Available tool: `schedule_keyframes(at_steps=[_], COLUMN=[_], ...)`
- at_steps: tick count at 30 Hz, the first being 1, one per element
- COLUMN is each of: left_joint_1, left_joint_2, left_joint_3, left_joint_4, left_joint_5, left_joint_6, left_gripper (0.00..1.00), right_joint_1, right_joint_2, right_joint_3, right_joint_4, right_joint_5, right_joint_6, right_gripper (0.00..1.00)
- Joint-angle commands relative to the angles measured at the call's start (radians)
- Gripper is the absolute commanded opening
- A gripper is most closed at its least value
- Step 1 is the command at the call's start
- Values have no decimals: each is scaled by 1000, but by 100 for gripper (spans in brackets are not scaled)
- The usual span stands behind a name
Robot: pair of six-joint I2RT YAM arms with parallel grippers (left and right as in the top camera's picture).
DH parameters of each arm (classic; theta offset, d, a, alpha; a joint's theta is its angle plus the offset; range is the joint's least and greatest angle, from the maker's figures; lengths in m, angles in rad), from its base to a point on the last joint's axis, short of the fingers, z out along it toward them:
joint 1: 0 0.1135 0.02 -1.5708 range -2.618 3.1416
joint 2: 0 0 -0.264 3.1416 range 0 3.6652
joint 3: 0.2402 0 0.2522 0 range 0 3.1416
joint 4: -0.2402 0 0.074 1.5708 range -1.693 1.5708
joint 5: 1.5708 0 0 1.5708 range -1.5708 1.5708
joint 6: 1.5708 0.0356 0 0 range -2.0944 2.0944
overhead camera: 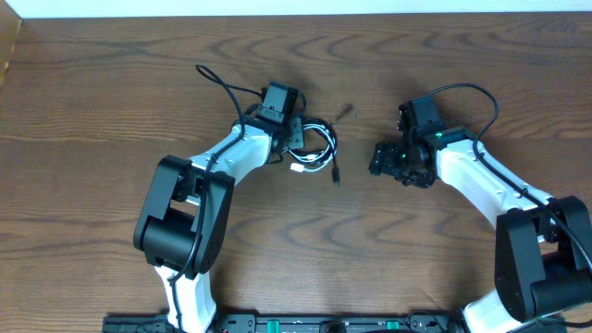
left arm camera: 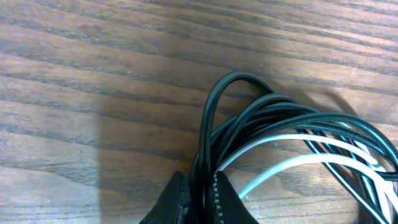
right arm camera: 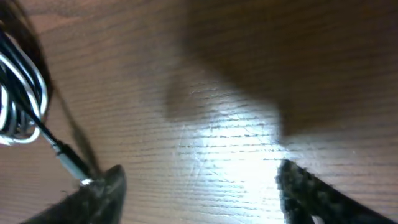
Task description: Untangle cables
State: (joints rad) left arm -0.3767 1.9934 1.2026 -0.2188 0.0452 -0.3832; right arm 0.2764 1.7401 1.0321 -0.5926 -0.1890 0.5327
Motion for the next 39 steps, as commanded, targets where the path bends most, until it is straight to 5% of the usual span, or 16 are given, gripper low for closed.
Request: schedule_keyframes(at_steps=[1, 17, 29, 39], left_joint_1=[0, -2, -1, -1], left_joint_2=[16, -510, -550, -550], left_joint_3=[0, 0, 0, 0], left_joint_4=[-49, -133, -146, -191], left_joint_5=[13, 405, 629, 824], left_joint_6=[5, 4, -60, -56], left_gripper=[8, 7, 7, 8], right_joint_1=[0, 0, 0, 0], right_joint_2=[-8, -364, -387, -374], right_joint_3=[0, 1, 1, 1], right_joint_4=[16, 124, 155, 57], right_joint_5=[5, -258, -348, -133], right_joint_6=[-55, -144, -119, -103], right_gripper=[66, 73, 71, 63])
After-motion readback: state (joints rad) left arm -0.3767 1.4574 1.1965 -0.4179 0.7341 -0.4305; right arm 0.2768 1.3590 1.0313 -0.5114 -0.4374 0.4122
